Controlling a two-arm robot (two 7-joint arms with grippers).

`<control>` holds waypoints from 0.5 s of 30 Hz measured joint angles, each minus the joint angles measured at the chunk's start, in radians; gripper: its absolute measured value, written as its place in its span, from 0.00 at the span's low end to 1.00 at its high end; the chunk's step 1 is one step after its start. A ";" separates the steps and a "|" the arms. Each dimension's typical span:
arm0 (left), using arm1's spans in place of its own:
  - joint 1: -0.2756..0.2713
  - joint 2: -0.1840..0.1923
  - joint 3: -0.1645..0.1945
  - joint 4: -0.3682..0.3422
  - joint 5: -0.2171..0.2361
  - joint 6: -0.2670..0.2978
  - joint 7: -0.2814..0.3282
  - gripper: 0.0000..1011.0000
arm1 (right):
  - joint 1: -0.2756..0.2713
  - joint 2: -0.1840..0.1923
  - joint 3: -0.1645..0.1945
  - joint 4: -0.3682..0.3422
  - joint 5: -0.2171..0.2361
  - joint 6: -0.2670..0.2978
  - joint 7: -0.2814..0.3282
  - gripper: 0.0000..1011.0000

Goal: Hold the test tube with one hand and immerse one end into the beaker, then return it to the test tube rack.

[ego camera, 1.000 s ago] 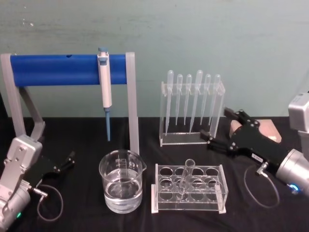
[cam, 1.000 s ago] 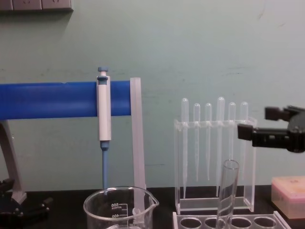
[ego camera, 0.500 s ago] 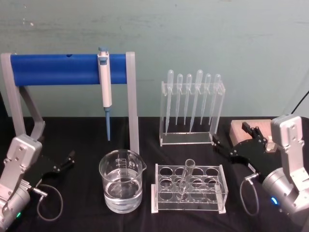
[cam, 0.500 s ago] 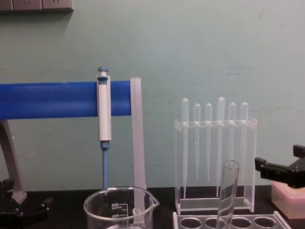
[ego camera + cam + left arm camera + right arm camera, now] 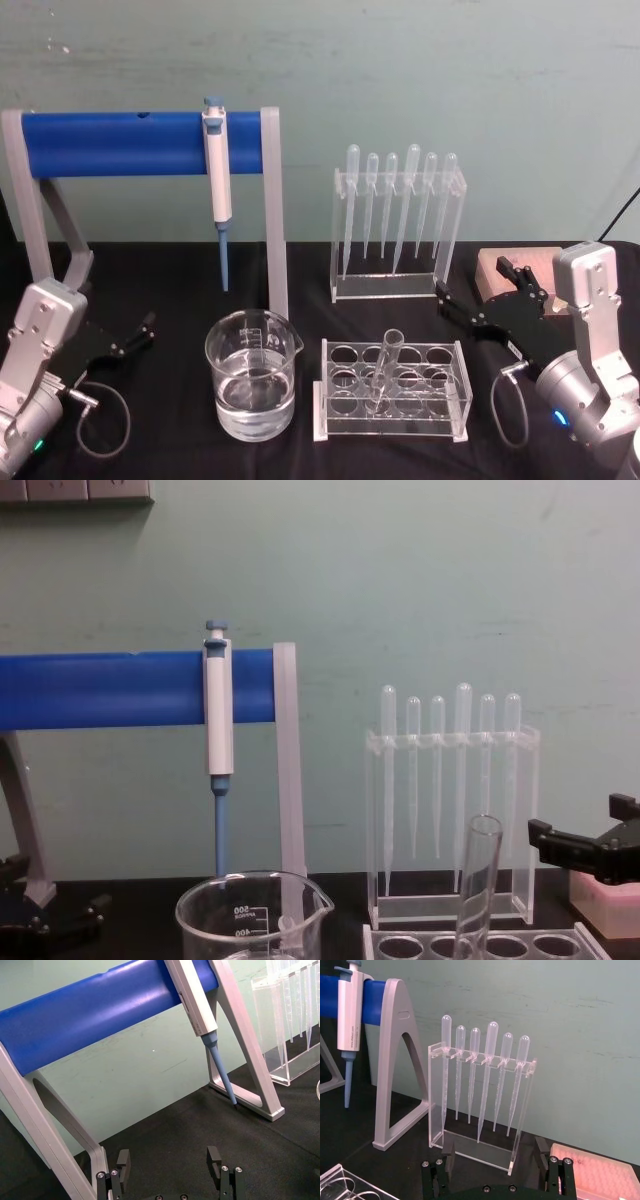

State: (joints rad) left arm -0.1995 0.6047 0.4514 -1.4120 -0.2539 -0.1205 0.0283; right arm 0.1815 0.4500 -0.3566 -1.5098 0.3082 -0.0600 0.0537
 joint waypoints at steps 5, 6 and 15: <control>0.000 0.000 0.000 0.000 0.000 0.000 0.000 0.99 | 0.000 0.000 -0.001 -0.001 -0.001 0.001 -0.002 0.99; 0.000 0.000 0.000 0.000 0.000 0.000 0.000 0.99 | 0.000 0.000 -0.001 -0.002 -0.001 0.002 -0.003 0.99; 0.000 0.000 0.000 0.000 0.000 0.000 0.000 0.99 | 0.000 0.001 -0.002 -0.003 -0.001 0.005 -0.005 0.99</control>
State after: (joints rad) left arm -0.1995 0.6047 0.4514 -1.4120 -0.2539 -0.1205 0.0283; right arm 0.1815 0.4511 -0.3583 -1.5128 0.3070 -0.0555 0.0487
